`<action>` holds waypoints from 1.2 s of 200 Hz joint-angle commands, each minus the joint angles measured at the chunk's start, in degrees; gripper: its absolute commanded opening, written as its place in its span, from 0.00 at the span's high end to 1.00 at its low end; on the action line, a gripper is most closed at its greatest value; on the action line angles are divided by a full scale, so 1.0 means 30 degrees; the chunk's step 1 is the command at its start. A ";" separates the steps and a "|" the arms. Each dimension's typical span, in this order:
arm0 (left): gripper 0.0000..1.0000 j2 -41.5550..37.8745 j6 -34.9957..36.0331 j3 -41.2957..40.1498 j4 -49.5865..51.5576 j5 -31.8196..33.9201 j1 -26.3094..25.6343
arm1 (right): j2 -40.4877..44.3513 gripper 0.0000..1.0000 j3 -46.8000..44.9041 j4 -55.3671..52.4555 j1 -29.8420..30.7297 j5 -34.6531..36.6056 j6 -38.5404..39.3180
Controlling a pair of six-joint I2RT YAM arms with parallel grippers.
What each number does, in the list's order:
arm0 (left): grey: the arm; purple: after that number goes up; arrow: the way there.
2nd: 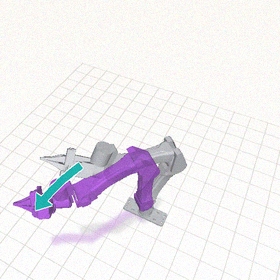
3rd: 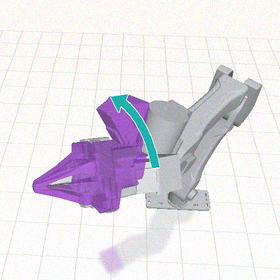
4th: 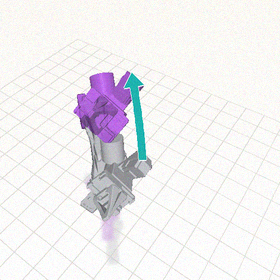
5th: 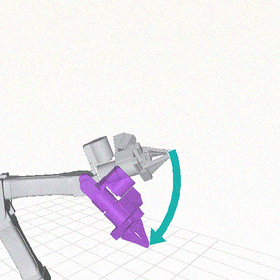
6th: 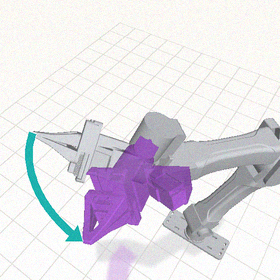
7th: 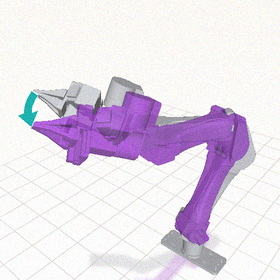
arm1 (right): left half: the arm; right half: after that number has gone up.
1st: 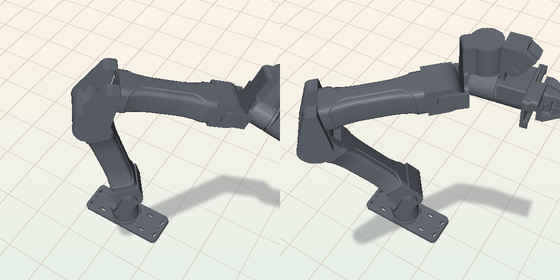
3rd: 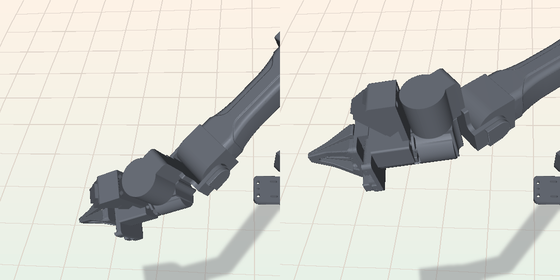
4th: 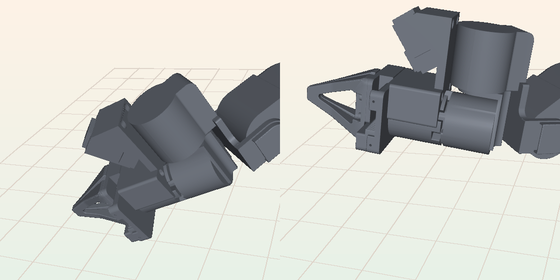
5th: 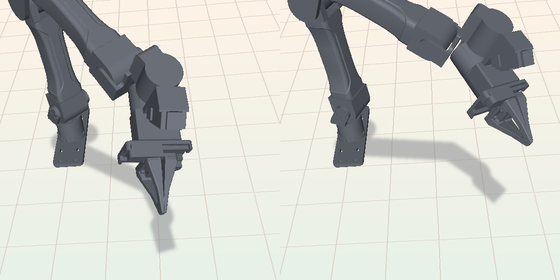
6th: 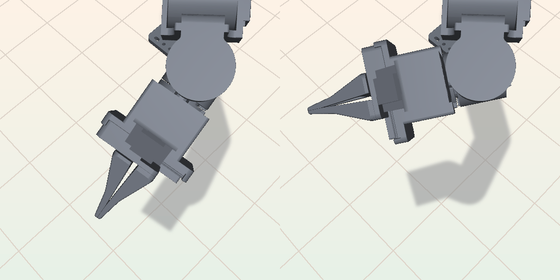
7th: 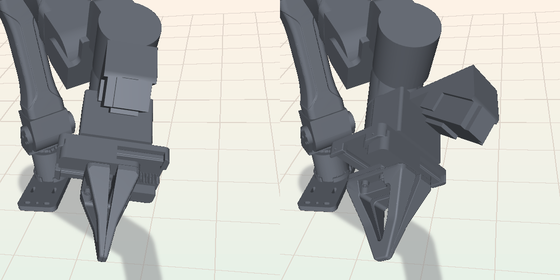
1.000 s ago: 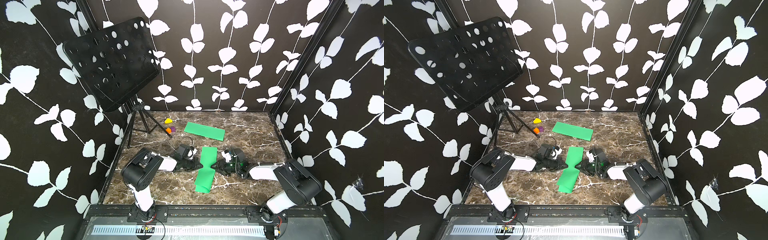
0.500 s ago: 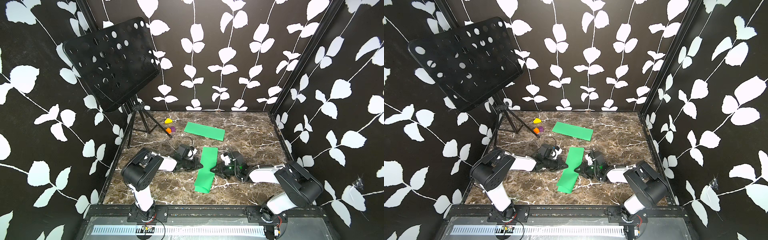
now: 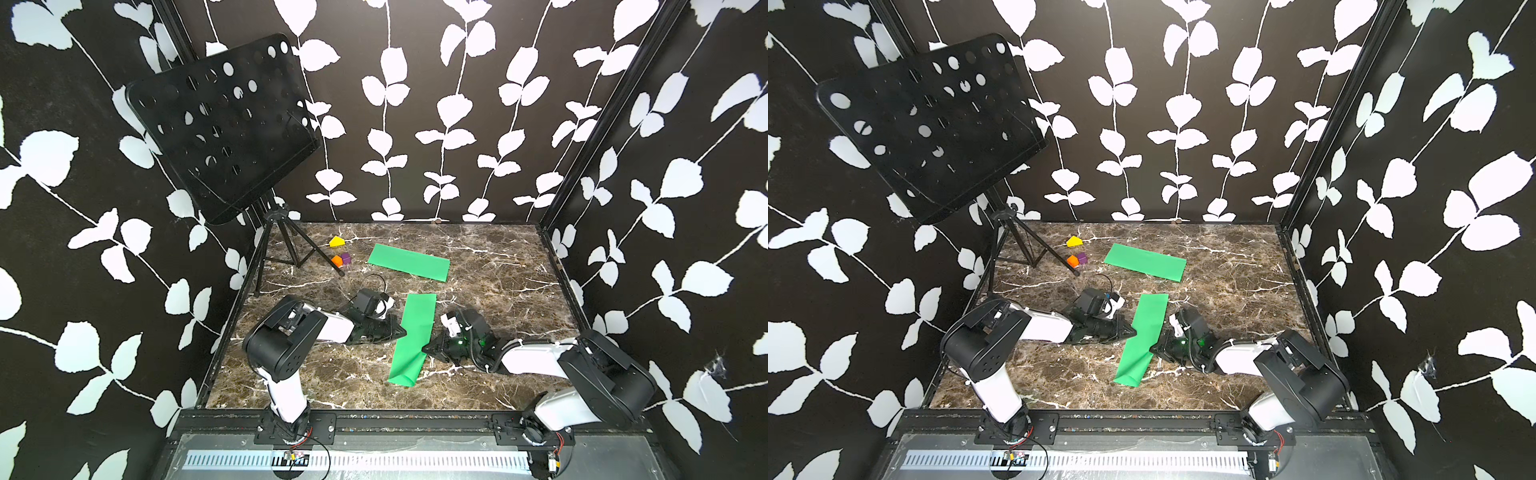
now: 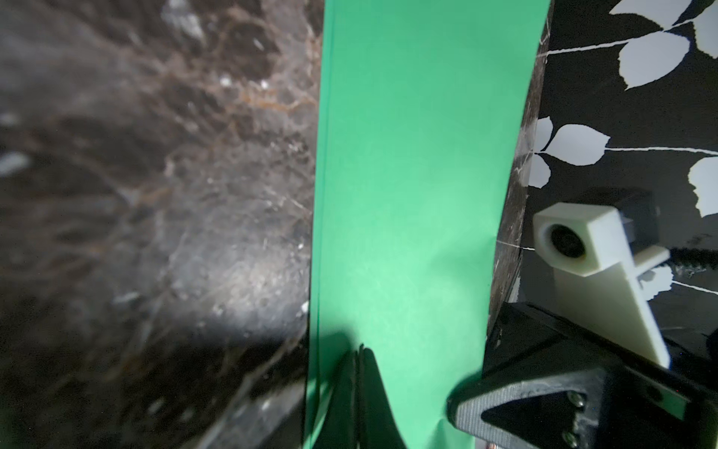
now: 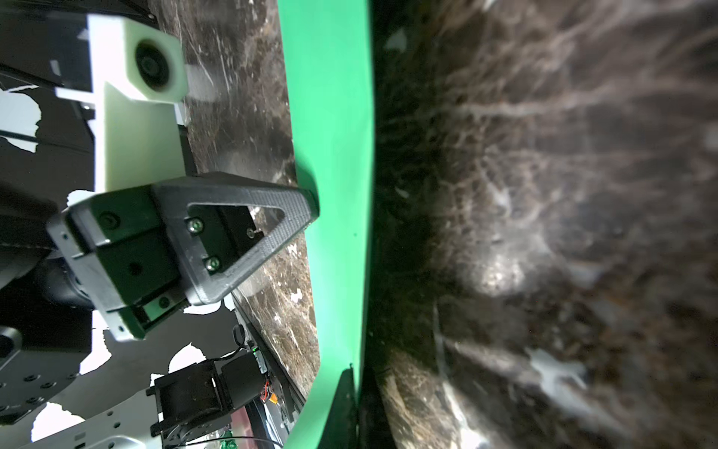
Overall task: Fold the rectangular paper in half along the long edge
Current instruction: Fold the paper at the center of the board.
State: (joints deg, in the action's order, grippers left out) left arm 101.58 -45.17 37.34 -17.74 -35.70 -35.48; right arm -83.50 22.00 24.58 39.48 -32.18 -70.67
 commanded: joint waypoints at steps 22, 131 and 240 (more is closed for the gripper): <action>1.00 0.1413 0.0250 -0.1372 0.4332 0.2202 -0.0179 | 0.0412 0.57 -0.0341 0.0301 0.0429 0.0293 -0.1026; 1.00 0.1480 0.0290 -0.1315 0.4286 0.2138 -0.0183 | 0.0558 1.00 -0.0985 0.1025 0.1384 0.0756 -0.2026; 1.00 0.1737 0.0404 -0.1062 0.4359 0.2076 -0.0160 | 0.0651 0.82 -0.1158 0.1095 0.2508 0.0953 -0.2633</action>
State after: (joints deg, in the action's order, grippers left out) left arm 101.80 -45.17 37.26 -18.17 -35.99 -35.46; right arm -81.69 19.07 26.13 46.02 -30.33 -76.49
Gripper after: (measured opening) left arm 0.047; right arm 0.281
